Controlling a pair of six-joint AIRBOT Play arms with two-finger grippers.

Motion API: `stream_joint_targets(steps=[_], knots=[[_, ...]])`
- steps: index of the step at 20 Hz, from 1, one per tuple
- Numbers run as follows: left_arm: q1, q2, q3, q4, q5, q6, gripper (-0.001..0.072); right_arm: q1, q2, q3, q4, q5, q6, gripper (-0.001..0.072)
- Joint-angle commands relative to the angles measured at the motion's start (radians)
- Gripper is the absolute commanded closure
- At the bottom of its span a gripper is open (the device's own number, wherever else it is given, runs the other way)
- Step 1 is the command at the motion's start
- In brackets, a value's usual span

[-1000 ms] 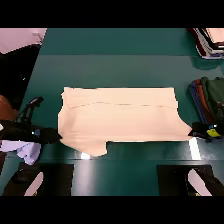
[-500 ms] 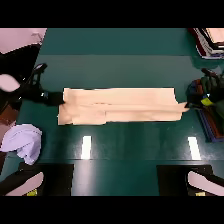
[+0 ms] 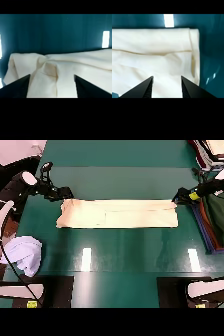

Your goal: Fold the shirts.

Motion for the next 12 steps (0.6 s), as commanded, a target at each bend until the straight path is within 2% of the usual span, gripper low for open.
stream_joint_targets(steps=[1,2,4,5,6,7,9,12], knots=[[0.000,-0.016,0.055,-0.003,-0.082,-0.028,0.0060,-0.033,-0.039,0.058,0.107,0.054,-0.059,0.0297],[0.000,-0.016,0.072,-0.003,-0.131,-0.025,0.0125,-0.056,-0.038,0.056,0.108,0.092,-0.063,0.0297],[0.000,-0.014,0.077,-0.021,-0.178,0.000,0.0538,-0.114,-0.029,0.007,0.110,0.150,-0.078,0.0297],[0.000,-0.014,0.077,-0.032,-0.179,0.019,0.0676,-0.144,-0.026,-0.034,0.111,0.156,-0.078,0.0274],[0.000,-0.014,0.077,-0.053,-0.174,0.022,0.0684,-0.169,-0.026,-0.075,0.117,0.153,-0.078,0.0147],[0.000,-0.014,0.077,-0.091,-0.169,0.025,0.0684,-0.191,-0.030,-0.114,0.117,0.144,-0.078,0.0105],[-0.008,-0.014,0.077,-0.165,-0.159,0.027,0.0684,-0.217,-0.039,-0.196,0.161,0.101,-0.099,0.0109],[-0.078,-0.020,0.075,-0.177,-0.074,0.025,0.0684,-0.201,-0.059,-0.264,0.250,0.021,-0.141,0.0130]])
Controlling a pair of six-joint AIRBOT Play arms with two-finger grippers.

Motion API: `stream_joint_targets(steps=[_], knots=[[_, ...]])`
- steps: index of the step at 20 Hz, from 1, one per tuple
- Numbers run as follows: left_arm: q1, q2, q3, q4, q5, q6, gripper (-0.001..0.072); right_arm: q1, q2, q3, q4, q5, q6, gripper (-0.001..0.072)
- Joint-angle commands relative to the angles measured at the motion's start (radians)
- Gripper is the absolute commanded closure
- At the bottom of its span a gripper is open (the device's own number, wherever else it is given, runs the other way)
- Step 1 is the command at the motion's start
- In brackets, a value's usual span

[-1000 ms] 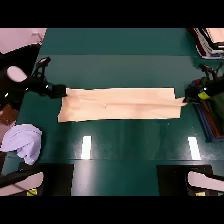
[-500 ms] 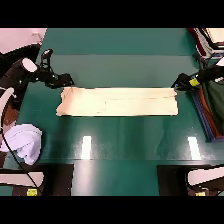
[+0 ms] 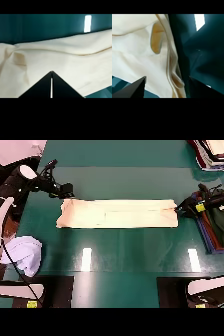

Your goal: Fold the shirts.

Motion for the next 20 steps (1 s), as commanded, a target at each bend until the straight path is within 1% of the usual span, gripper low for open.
stream_joint_targets(steps=[1,2,3,5,6,8,11,13,16,20], knots=[[-0.076,-0.008,0.000,-0.043,0.077,0.005,0.0684,0.011,-0.025,-0.072,0.069,-0.063,-0.039,0.0142],[-0.112,-0.016,0.000,-0.044,0.100,-0.004,0.0685,0.035,-0.038,-0.067,0.071,-0.064,-0.039,0.0196],[-0.143,-0.029,0.000,-0.045,0.120,-0.005,0.0685,0.056,-0.050,-0.051,0.070,-0.063,-0.045,0.0284],[-0.194,-0.061,0.007,-0.051,0.159,-0.027,0.0685,0.093,-0.058,-0.009,0.070,-0.060,-0.088,0.0636],[-0.214,-0.084,0.018,-0.072,0.162,-0.038,0.0685,0.105,-0.052,0.020,0.071,-0.050,-0.091,0.0696],[-0.255,-0.135,0.052,-0.113,0.162,-0.039,0.0685,0.117,-0.015,0.092,0.073,-0.019,-0.077,0.0696],[-0.328,-0.214,0.123,-0.122,0.161,-0.039,0.0685,0.160,0.068,0.220,0.074,0.050,-0.014,0.0696],[-0.375,-0.270,0.175,-0.121,0.159,-0.037,0.0685,0.214,0.120,0.300,0.092,0.055,0.027,0.0697],[-0.431,-0.353,0.238,-0.122,0.146,-0.038,0.0685,0.298,0.150,0.418,0.219,0.040,0.026,0.0697],[-0.455,-0.398,0.259,-0.129,0.126,-0.040,0.0686,0.425,0.150,0.540,0.229,0.026,0.027,0.0697]])
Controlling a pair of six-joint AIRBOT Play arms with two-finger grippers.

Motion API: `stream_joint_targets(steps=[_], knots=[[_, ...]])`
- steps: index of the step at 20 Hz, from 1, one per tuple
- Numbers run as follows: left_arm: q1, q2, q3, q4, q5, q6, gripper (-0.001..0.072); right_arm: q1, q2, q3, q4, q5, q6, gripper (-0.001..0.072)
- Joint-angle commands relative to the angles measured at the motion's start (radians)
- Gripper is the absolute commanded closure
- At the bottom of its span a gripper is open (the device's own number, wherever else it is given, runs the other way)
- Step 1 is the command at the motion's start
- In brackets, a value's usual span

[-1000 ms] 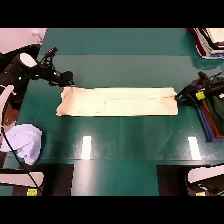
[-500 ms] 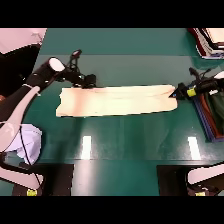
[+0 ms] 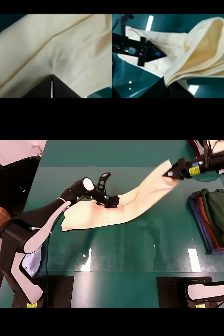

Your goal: Fold the shirts.

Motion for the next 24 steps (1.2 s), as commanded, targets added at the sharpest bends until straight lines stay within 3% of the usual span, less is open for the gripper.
stream_joint_targets(steps=[1,11,15,21,22,24], knots=[[-0.024,-0.042,0.023,-0.006,-0.016,0.000,0.0686,0.109,0.011,0.105,0.034,-0.019,0.007,0.0697],[0.021,-0.011,0.052,-0.016,-0.027,0.002,0.0685,0.327,0.006,0.118,0.034,-0.164,-0.013,0.0697],[0.183,0.133,0.073,0.074,-0.101,0.021,0.0685,0.456,-0.048,0.127,0.035,-0.248,-0.033,0.0696],[0.478,0.376,0.073,0.187,-0.214,0.046,0.0685,0.718,-0.332,0.311,0.035,-0.455,-0.057,0.0692],[0.516,0.405,0.073,0.195,-0.220,0.046,0.0685,0.752,-0.367,0.311,0.034,-0.497,-0.057,0.0643],[0.580,0.449,0.073,0.197,-0.222,0.045,0.0685,0.798,-0.407,0.283,0.034,-0.554,-0.058,0.0403]])
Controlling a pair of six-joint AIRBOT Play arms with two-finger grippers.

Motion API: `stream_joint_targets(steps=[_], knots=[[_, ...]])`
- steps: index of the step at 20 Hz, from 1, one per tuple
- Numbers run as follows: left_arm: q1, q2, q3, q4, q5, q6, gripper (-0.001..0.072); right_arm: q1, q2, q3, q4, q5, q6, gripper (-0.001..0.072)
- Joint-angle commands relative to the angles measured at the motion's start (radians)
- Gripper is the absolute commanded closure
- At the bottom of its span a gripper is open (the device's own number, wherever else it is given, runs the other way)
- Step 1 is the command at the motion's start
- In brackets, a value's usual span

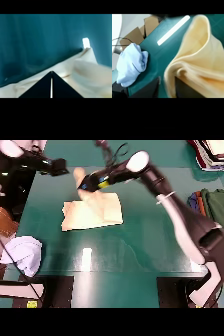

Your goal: Fold the shirts.

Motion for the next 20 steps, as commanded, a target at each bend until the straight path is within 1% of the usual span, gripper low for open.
stream_joint_targets(steps=[1,2,3,7,8,10,13,16,17,18,20], knots=[[0.127,0.092,0.001,0.032,-0.035,0.003,0.0685,0.096,-0.092,-0.016,-0.004,-0.126,-0.007,0.0258],[0.142,0.101,0.001,0.032,-0.043,0.004,0.0684,0.095,-0.095,-0.032,-0.008,-0.118,-0.007,0.0181],[0.148,0.106,0.001,0.032,-0.056,0.004,0.0685,0.080,-0.094,-0.039,-0.014,-0.078,-0.007,0.0181],[0.148,0.108,0.001,0.035,-0.098,0.004,0.0685,-0.073,-0.086,-0.029,-0.015,0.222,-0.005,0.0195],[0.148,0.108,0.001,0.035,-0.109,0.005,0.0685,-0.124,-0.082,-0.054,-0.012,0.280,-0.005,0.0202],[0.148,0.108,0.000,0.034,-0.140,0.027,0.0685,-0.220,-0.055,-0.164,-0.013,0.336,-0.003,0.0202],[0.148,0.108,0.000,0.034,-0.162,0.034,0.0685,-0.362,0.015,-0.375,-0.012,0.320,-0.002,0.0203],[0.144,0.108,0.000,0.031,-0.159,0.041,0.0684,-0.454,0.077,-0.539,-0.011,0.222,0.014,0.0199],[0.137,0.108,0.000,0.030,-0.154,0.041,0.0685,-0.462,0.080,-0.573,-0.005,0.193,0.014,0.0181],[0.129,0.107,-0.001,0.026,-0.148,0.042,0.0685,-0.459,0.077,-0.601,0.003,0.164,0.014,0.0129],[0.108,0.107,-0.002,0.026,-0.128,0.052,0.0685,-0.430,0.043,-0.610,0.044,0.144,0.013,0.0127]])
